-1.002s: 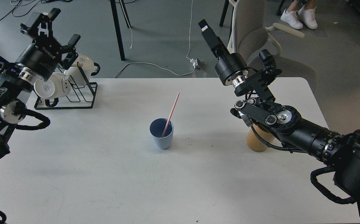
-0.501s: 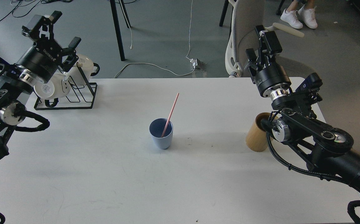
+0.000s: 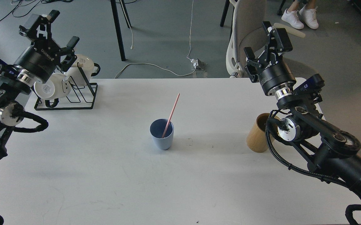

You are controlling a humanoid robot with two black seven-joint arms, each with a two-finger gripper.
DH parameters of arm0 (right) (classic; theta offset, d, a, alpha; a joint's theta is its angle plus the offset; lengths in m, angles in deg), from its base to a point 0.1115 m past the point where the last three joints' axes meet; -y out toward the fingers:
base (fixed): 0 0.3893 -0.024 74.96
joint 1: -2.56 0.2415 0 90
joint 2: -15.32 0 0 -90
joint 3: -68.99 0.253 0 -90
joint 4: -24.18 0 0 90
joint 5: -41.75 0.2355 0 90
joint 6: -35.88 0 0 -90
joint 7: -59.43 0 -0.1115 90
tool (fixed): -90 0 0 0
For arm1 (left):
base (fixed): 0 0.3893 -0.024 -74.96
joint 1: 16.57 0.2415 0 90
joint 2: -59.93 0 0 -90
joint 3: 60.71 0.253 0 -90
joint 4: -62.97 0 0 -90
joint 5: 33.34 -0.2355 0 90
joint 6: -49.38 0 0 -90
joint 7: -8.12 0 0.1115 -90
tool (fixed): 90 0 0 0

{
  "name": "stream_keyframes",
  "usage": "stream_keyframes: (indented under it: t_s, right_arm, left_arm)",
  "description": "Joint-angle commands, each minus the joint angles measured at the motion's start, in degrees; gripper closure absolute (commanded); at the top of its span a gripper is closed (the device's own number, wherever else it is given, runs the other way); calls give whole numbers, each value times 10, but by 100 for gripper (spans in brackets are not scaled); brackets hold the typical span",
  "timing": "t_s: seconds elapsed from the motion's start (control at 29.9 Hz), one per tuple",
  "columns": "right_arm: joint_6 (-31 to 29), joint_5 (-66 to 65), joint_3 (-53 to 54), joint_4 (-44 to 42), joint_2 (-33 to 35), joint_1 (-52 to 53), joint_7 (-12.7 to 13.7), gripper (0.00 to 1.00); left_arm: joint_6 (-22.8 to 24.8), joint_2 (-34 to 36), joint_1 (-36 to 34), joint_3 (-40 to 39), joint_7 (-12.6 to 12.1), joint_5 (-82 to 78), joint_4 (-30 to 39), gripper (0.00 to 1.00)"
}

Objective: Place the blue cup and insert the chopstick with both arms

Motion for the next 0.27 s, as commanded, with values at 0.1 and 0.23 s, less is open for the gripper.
stream_keyframes:
  t_s: [0.1, 0.23]
  right_arm:
    - [11, 0, 1, -2, -4, -9, 0, 1]
    - [11, 0, 6, -3, -4, -12, 0, 1]
  left_arm:
    - [0, 0, 7, -2, 0, 0, 1, 7]
    - [0, 0, 8, -3, 0, 0, 0, 7]
